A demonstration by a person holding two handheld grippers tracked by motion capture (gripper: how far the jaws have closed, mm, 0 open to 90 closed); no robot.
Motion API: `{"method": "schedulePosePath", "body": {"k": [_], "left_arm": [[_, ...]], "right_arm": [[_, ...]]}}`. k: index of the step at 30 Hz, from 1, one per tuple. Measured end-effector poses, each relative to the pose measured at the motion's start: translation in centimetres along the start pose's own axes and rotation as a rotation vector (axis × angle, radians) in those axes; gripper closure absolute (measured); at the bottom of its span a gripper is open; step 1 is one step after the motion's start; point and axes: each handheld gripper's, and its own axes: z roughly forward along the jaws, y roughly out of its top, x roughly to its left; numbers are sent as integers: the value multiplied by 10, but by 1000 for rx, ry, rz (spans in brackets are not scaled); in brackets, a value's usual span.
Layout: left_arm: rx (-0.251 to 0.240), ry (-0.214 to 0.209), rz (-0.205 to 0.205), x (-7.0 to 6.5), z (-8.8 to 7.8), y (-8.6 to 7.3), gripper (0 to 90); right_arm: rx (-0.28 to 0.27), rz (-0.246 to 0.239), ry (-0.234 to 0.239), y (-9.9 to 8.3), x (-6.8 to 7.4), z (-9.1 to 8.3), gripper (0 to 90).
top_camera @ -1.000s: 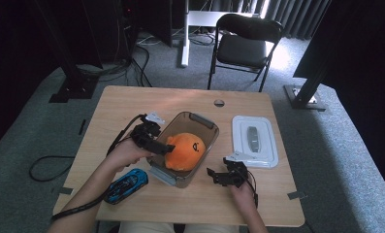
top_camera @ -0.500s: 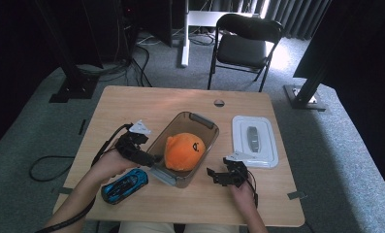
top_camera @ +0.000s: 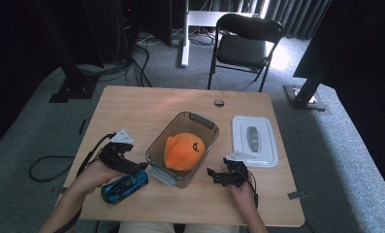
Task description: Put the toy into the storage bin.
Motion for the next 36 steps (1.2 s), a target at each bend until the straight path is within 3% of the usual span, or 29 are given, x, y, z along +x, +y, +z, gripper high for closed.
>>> {"method": "schedulePosePath", "body": {"k": [4,5,10,16,19,22,25,27,30,34,36], "left_arm": [[-4,15,6,3,-1,-7,82],[-14,-2,-6,4,-1,-12,82],[-16,47,-10,5,3,-21,83],[-37,32,-29,9,8,-34,83],[-52,68,-34,10,12,-45,82],[-74,35,-27,14,12,-52,82],[-61,41,0,15,16,-60,83],[-81,66,8,16,17,-64,83],[-110,42,-18,18,17,-69,83],[-115,69,18,17,16,-72,83],[-107,30,-4,14,15,-75,83]], "right_arm": [[3,-2,-2,0,1,0,133],[4,-2,-2,0,1,0,133],[5,-1,-3,0,1,0,133],[6,-3,-5,-1,1,0,133],[7,-3,-5,-1,1,0,134],[8,-6,-5,-1,1,0,133],[7,-4,-5,-1,1,0,134],[9,-5,-5,-1,1,0,133],[11,-7,-6,-1,1,1,133],[12,-8,-7,-1,1,1,134],[13,-9,-9,-1,2,1,134]]}}
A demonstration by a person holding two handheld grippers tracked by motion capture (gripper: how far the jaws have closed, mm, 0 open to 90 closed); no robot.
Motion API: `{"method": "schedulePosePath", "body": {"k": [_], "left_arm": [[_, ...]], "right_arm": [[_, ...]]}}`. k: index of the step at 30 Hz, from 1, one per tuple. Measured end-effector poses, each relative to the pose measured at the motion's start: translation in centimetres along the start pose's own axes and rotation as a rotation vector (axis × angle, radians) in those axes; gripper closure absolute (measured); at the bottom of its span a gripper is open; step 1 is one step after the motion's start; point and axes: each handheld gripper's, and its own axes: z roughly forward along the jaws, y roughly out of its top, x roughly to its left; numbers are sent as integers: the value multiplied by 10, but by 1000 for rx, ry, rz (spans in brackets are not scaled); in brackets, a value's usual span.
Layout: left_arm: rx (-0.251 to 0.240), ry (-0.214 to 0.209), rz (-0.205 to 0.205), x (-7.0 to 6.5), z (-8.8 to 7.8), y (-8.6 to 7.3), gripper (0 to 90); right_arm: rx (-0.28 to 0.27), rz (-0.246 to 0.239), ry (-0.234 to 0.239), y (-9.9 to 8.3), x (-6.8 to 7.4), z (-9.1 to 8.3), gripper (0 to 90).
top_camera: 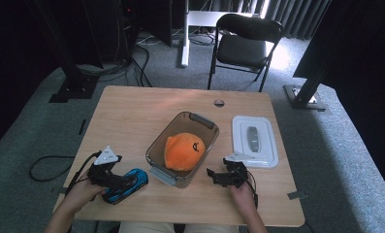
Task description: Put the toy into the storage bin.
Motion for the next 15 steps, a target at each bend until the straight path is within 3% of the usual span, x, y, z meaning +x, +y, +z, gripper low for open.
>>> {"method": "schedulePosePath", "body": {"k": [1,3,4,6,10,11,15], "left_arm": [[40,19,13,-2,0,0,83],[89,10,51,-4,0,-3,82],[104,-8,44,-4,1,-4,81],[134,14,31,-2,3,-6,81],[174,9,9,-1,5,-12,73],[192,3,21,-2,6,-13,18],[240,3,47,-7,9,-19,19]], "right_arm": [[0,1,1,0,0,0,133],[0,1,0,0,0,0,134],[0,2,1,0,0,0,134],[1,0,0,0,0,0,134],[-1,2,2,0,0,0,134],[0,2,1,0,0,0,134],[1,4,2,0,0,0,134]]}}
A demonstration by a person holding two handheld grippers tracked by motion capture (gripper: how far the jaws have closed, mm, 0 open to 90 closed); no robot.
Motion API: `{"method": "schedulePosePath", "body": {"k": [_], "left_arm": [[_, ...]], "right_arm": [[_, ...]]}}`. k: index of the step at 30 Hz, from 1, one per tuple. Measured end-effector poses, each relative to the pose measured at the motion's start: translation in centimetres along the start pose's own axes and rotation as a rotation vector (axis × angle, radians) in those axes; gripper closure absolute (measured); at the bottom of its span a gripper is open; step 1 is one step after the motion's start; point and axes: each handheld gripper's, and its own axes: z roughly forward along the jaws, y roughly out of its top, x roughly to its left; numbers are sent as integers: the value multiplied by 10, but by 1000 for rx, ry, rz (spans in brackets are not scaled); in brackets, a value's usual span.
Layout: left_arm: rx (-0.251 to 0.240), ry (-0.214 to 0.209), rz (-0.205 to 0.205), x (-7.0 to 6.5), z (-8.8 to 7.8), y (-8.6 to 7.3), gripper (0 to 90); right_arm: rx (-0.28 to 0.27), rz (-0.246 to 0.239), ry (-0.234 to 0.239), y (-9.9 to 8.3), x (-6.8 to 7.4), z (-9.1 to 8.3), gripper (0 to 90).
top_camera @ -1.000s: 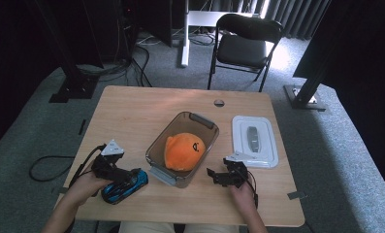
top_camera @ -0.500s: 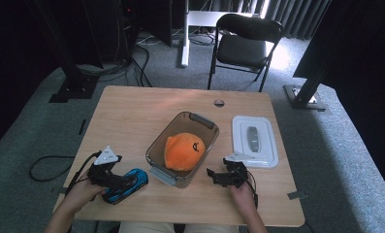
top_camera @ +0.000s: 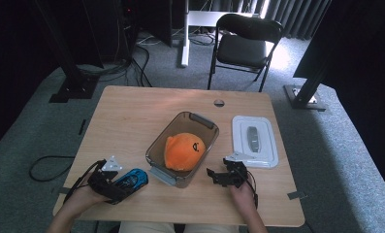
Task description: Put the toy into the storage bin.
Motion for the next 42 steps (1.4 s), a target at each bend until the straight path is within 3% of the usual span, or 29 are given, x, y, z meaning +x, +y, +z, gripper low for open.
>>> {"method": "schedulePosePath", "body": {"k": [3,5,11,17,19,20,29,32,42], "left_arm": [[20,11,0,-2,2,-2,18],[39,10,22,-4,4,-3,19],[77,59,50,-8,10,-5,20],[87,43,80,-10,15,-6,84],[92,41,76,-9,17,-6,89],[87,38,72,-9,17,-7,132],[82,30,69,-8,20,-5,160],[66,9,67,-6,19,-4,261],[82,24,66,-8,19,0,266]], "right_arm": [[1,-1,0,0,0,0,134],[1,-1,0,0,0,0,134],[1,1,2,0,-1,0,134],[0,3,5,0,-1,0,133],[1,3,5,0,-1,0,134],[2,2,5,0,-1,1,134],[9,1,2,0,-1,1,134],[11,-1,3,0,0,1,134],[9,1,5,0,-1,1,134]]}}
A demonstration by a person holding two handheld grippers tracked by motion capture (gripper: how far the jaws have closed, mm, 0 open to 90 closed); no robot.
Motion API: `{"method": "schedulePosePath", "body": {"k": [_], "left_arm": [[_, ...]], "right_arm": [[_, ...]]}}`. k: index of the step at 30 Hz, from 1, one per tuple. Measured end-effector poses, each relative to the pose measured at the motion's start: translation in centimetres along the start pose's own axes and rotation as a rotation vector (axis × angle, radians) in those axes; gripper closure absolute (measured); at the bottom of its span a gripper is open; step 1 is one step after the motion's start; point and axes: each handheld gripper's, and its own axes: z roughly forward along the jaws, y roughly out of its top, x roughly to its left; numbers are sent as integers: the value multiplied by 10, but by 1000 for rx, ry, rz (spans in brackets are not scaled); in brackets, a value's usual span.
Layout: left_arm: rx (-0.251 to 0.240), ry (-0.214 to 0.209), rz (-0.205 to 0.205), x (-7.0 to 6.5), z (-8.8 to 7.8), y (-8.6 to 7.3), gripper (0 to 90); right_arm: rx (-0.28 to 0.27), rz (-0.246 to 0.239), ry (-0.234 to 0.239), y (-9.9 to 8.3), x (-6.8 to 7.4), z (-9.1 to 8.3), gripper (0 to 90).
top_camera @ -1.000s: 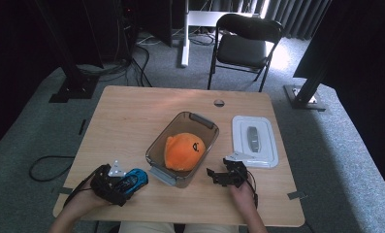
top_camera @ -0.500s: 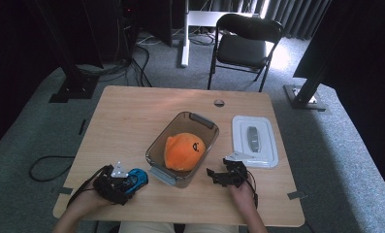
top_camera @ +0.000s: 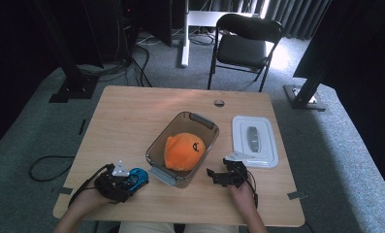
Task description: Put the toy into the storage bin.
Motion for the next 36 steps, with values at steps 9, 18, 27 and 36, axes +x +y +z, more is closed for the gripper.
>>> {"method": "schedulePosePath", "body": {"k": [9,18,27,36], "left_arm": [[12,9,-4,4,-5,2,290],[-44,-15,-54,13,-21,4,290],[-53,15,-72,31,-42,14,290],[-82,46,-68,43,-72,32,289]], "right_arm": [[-4,6,3,0,0,0,134],[-3,-2,2,1,0,1,134],[1,-13,-5,6,2,6,134],[14,-38,6,11,9,15,134]]}}
